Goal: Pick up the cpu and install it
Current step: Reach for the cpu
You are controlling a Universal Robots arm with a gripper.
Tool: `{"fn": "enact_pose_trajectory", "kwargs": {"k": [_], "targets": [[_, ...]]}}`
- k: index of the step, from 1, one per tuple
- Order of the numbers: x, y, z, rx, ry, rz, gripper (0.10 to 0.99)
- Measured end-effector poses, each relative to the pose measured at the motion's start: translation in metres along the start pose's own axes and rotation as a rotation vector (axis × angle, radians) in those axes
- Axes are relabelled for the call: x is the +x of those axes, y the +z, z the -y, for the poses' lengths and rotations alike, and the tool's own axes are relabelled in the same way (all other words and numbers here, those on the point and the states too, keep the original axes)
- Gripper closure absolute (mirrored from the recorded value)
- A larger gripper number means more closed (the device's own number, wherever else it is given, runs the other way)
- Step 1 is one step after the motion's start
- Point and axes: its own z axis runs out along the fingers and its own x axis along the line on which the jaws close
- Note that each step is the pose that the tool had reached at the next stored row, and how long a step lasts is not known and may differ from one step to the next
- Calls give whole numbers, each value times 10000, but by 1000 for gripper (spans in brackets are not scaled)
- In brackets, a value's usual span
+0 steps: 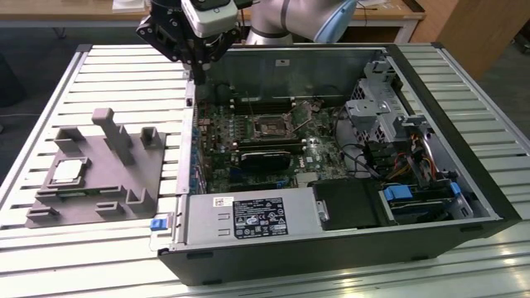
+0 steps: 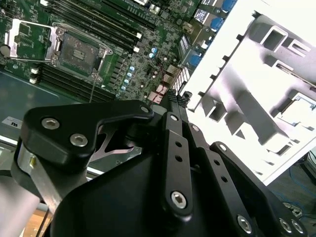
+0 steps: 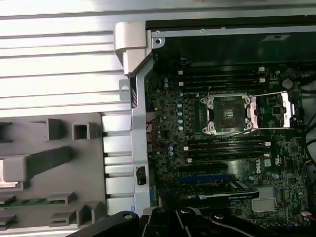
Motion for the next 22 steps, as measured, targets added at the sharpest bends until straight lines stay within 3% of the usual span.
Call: {"fn": "enact_pose_trajectory", "kwargs": {"k": [22], "targets": [[106, 5, 8, 1, -1, 0, 980]]}}
